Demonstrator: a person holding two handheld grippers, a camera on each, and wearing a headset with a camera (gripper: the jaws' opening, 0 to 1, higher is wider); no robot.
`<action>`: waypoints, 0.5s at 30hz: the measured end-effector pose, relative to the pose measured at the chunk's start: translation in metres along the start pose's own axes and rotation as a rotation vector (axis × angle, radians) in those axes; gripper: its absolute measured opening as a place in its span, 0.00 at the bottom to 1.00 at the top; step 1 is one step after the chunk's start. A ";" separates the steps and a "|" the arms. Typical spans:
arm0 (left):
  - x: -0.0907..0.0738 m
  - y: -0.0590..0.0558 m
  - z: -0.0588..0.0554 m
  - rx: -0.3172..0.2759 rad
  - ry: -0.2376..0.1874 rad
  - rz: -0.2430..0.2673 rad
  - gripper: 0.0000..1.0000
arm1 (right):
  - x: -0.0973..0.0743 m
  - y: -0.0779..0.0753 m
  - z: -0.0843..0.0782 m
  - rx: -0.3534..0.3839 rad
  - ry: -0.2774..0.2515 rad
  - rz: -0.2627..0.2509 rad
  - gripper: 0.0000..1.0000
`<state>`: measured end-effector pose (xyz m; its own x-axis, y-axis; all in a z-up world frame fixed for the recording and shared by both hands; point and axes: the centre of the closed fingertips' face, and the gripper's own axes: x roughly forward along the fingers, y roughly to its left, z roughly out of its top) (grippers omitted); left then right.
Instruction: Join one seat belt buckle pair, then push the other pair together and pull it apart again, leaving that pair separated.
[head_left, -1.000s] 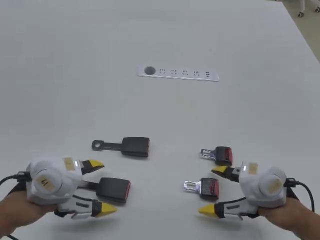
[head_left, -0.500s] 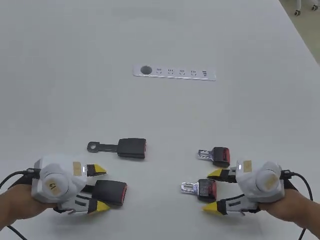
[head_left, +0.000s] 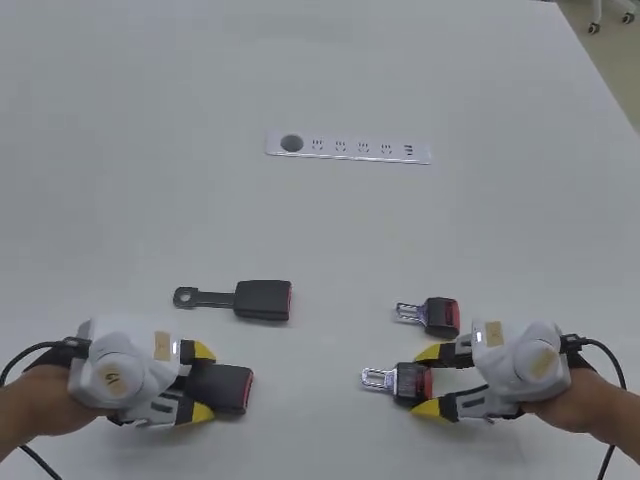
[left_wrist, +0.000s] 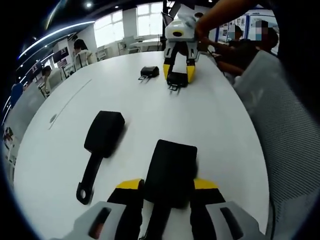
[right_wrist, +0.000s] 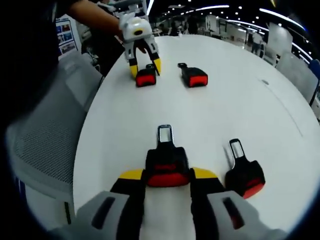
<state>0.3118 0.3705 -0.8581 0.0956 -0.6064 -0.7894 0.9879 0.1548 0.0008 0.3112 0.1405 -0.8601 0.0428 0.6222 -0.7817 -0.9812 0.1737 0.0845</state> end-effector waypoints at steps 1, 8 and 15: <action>0.000 0.001 0.000 -0.010 0.004 0.007 0.37 | 0.000 -0.001 -0.001 -0.006 0.000 0.002 0.36; 0.000 0.001 -0.001 -0.004 0.011 0.004 0.36 | -0.001 -0.001 -0.001 -0.017 -0.010 0.014 0.35; 0.000 0.001 -0.001 0.002 0.024 -0.001 0.36 | -0.002 0.001 -0.002 -0.011 -0.013 0.030 0.35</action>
<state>0.3125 0.3710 -0.8586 0.0919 -0.5877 -0.8038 0.9883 0.1523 0.0016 0.3100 0.1377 -0.8598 0.0154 0.6369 -0.7708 -0.9841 0.1461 0.1010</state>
